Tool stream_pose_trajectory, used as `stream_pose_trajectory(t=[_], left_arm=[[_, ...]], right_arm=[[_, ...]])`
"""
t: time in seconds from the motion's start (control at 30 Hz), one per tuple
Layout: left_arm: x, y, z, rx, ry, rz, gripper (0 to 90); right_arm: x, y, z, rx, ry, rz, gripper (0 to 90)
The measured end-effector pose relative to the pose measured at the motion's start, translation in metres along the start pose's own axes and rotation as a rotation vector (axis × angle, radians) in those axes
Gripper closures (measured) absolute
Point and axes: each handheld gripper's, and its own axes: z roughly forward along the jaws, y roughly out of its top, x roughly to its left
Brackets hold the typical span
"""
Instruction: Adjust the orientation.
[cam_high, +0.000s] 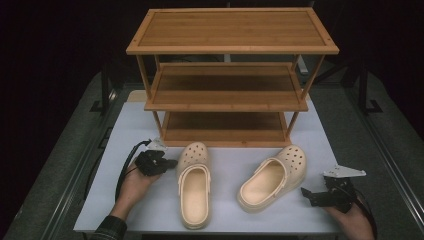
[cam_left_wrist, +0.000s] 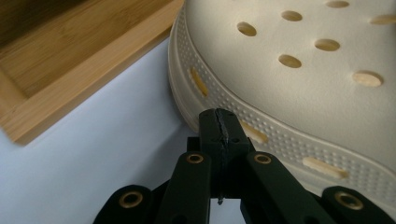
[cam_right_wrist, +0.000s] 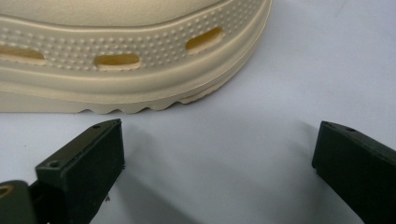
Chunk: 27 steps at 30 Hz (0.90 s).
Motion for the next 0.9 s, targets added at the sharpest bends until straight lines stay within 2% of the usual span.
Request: stream_pose_trajectory(t=[0.37,0.6,0.7,0.73,0.77,0.9], left_arm=[[-0.001,0.011,0.010,-0.002,-0.010,0.008,90.0],[0.001,0.008,0.002,-0.023,-0.011,0.005,90.0],[0.000,0.006,-0.002,-0.032,0.003,0.002,81.6],[0.000,0.005,-0.006,-0.040,0.009,0.003,81.6],[0.001,0.002,-0.010,-0.042,0.019,0.002,68.1],[0.001,-0.007,-0.019,-0.027,0.041,-0.006,51.9]], right_arm=[[0.000,0.000,0.000,0.000,0.000,-0.001,1.9],[0.000,0.000,0.000,-0.001,0.000,0.000,2.0],[0.000,0.000,0.000,-0.001,0.000,0.000,1.9],[0.000,0.000,0.000,-0.001,0.000,0.000,1.9],[0.000,0.000,0.000,-0.001,0.000,0.000,1.9],[0.000,0.000,0.000,-0.001,0.000,0.000,1.9]])
